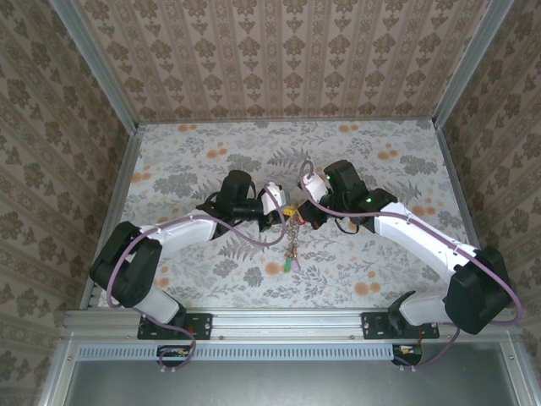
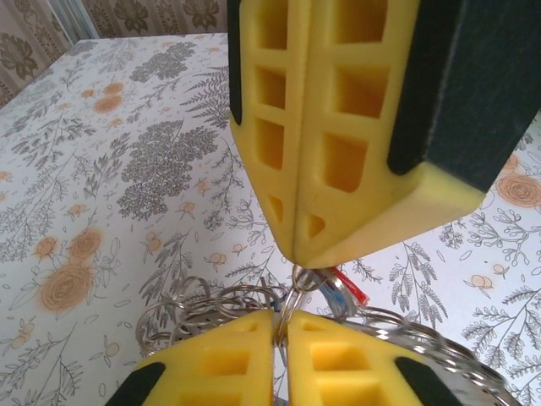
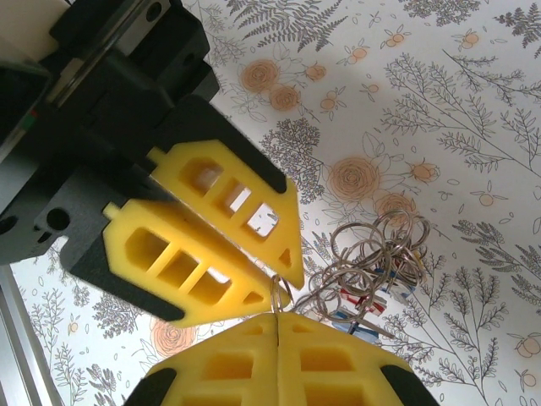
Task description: Put the keys on the keyring
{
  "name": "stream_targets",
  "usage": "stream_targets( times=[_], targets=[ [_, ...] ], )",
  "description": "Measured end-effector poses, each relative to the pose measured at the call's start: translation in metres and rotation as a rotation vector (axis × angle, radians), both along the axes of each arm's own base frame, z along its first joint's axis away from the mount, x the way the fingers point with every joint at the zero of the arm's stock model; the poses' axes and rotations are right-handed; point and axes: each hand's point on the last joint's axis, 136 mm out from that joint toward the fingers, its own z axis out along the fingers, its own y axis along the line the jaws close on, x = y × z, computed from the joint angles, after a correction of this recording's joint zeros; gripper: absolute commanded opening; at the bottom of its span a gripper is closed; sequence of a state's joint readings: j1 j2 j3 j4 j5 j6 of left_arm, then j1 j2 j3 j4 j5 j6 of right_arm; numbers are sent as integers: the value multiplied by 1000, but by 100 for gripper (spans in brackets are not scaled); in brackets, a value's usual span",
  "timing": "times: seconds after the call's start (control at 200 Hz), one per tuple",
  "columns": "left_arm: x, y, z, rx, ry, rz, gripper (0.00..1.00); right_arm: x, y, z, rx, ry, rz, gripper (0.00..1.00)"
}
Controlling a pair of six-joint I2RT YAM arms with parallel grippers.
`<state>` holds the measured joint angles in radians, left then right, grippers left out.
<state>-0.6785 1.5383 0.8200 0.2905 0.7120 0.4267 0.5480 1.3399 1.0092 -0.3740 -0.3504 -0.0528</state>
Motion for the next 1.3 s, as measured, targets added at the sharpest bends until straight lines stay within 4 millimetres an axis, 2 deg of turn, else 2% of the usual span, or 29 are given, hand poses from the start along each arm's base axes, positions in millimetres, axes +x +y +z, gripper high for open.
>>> stream_targets(
  times=[0.025,0.605,0.735,0.84,0.965,1.115,1.3],
  targets=[
    [0,0,0,0,2,-1,0,1,0,0,-1,-2,-3,0],
    [4,-1,1,-71,-2,50,0,7,-11,0,-14,-16,-92,0],
    [5,-1,1,-73,-2,56,20,7,-9,3,1,-17,-84,0],
    [5,0,0,-68,4,61,28,6,-9,3,12,-10,-75,0],
    [4,2,-5,-50,12,58,34,4,-7,4,19,-9,-55,0],
    [2,3,-9,-28,18,51,35,4,-4,7,22,-20,-33,0],
    [5,1,0,-27,-5,44,36,3,-3,9,25,-29,-14,0]
  ],
)
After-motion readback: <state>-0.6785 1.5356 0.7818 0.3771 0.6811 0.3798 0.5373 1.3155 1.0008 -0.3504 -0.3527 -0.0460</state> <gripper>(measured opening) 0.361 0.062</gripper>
